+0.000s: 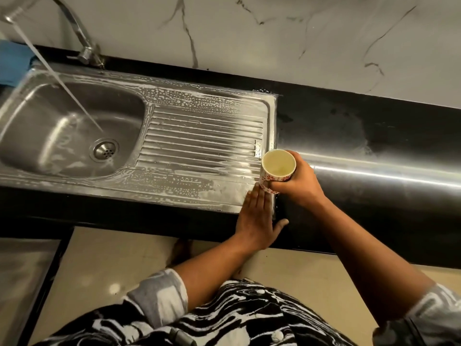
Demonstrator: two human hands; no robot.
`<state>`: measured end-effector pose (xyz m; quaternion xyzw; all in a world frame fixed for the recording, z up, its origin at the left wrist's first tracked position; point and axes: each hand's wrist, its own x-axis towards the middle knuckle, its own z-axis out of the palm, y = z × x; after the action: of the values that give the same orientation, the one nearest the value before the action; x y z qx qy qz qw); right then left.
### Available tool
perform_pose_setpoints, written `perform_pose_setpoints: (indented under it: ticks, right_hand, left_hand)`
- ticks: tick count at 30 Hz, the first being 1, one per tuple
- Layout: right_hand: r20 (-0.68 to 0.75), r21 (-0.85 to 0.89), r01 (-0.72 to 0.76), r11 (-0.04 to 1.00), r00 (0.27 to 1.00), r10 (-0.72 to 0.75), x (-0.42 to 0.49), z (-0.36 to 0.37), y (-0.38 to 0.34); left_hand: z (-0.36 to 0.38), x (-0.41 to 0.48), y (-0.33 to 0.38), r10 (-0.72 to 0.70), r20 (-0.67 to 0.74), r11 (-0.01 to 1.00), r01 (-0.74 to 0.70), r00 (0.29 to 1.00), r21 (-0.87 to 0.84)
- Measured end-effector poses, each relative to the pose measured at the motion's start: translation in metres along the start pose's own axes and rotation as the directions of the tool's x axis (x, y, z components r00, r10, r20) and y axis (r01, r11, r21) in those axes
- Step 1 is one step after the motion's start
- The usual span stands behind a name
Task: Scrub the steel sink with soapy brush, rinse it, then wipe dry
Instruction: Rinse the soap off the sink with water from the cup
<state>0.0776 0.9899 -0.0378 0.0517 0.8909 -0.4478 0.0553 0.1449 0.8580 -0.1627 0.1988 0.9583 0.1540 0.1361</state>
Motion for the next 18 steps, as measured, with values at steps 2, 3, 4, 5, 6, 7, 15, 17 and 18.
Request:
perform_pose_setpoints:
  ticks: [2,3,4,5,6,7,15,17,18]
  right_hand:
    - [-0.004,-0.005,-0.004,1.0,1.0,0.004,0.0,0.001,0.0]
    - [-0.004,-0.004,-0.008,1.0,1.0,0.008,0.001,0.002,0.0]
    - [-0.004,-0.005,-0.01,1.0,1.0,0.01,0.001,0.003,0.0]
    - [-0.001,-0.009,-0.009,1.0,1.0,0.009,0.001,0.004,-0.001]
    - [0.002,-0.011,-0.008,1.0,1.0,0.008,0.001,0.005,-0.001]
    - [0.004,-0.01,-0.008,1.0,1.0,0.008,0.001,0.006,-0.001]
    - [0.039,-0.043,-0.029,0.999,0.999,0.031,0.004,0.009,-0.004]
    - [0.045,-0.067,-0.027,0.997,0.999,0.03,0.005,0.011,-0.005]
    - [0.047,-0.082,-0.027,0.996,0.998,0.03,0.006,0.011,-0.007]
  left_hand:
    - [-0.003,0.011,-0.004,-0.046,-0.031,0.999,0.045,0.998,-0.03]
    - [-0.006,0.017,-0.006,-0.078,-0.037,0.996,0.076,0.996,-0.048]
    - [-0.01,0.024,-0.009,-0.111,-0.047,0.992,0.108,0.993,-0.071]
    - [-0.016,0.03,-0.01,-0.143,-0.063,0.986,0.136,0.988,-0.098]
    - [-0.022,0.035,-0.013,-0.168,-0.082,0.98,0.157,0.982,-0.121]
    - [-0.027,0.04,-0.018,-0.188,-0.099,0.976,0.175,0.977,-0.129]
    - [-0.045,0.043,-0.048,-0.207,-0.106,0.976,0.198,0.973,-0.09]
    - [-0.041,0.034,-0.038,-0.164,-0.074,0.982,0.155,0.984,-0.111]
    - [-0.036,0.03,-0.034,-0.147,-0.054,0.984,0.14,0.988,-0.111]
